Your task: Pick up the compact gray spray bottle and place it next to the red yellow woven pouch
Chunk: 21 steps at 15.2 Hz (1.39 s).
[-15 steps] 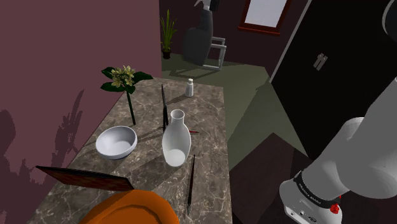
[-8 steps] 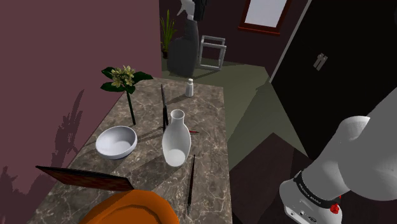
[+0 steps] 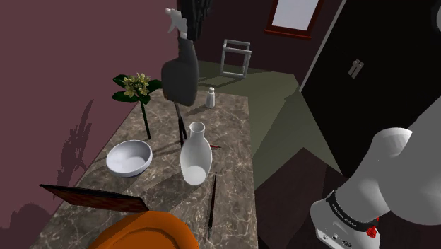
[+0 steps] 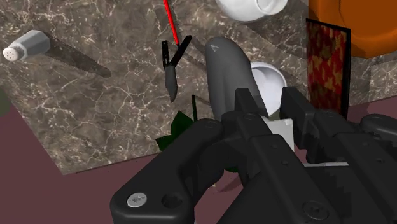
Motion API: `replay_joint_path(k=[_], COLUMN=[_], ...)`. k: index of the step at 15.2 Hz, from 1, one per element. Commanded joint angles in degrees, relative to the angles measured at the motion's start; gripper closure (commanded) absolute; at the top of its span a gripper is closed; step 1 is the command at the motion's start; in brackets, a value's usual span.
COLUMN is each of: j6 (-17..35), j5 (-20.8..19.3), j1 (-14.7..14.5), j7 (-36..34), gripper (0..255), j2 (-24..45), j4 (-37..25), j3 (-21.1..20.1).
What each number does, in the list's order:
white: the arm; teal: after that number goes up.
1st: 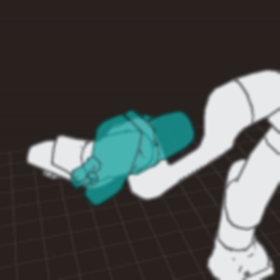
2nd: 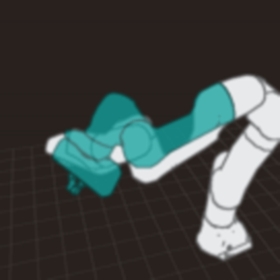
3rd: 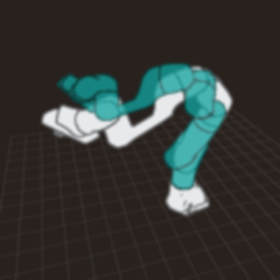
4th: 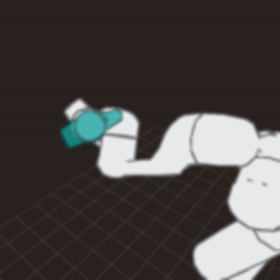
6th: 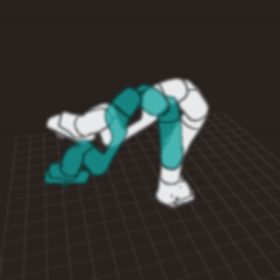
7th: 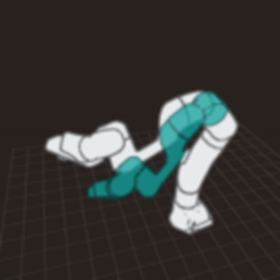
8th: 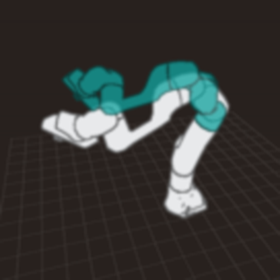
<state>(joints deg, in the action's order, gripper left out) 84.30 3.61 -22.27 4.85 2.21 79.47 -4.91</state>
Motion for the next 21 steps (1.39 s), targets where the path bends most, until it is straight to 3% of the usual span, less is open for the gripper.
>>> replay_joint_path(k=[1, 8, 16, 21], j6=[0.97, 3.18, 3.54, 8.28], j5=[-0.24, -1.77, -4.81, -4.34], j1=[-1.44, -6.68, -13.19, -12.74], j7=[-2.74, -11.97, -21.32, -20.99], gripper=[255, 255, 255, 255], j2=[0.31, 4.82, 13.24, 11.45], j4=[0.48, -2.28, -10.48, -3.99], j3=[-1.31, -5.62, -9.18, -9.09])
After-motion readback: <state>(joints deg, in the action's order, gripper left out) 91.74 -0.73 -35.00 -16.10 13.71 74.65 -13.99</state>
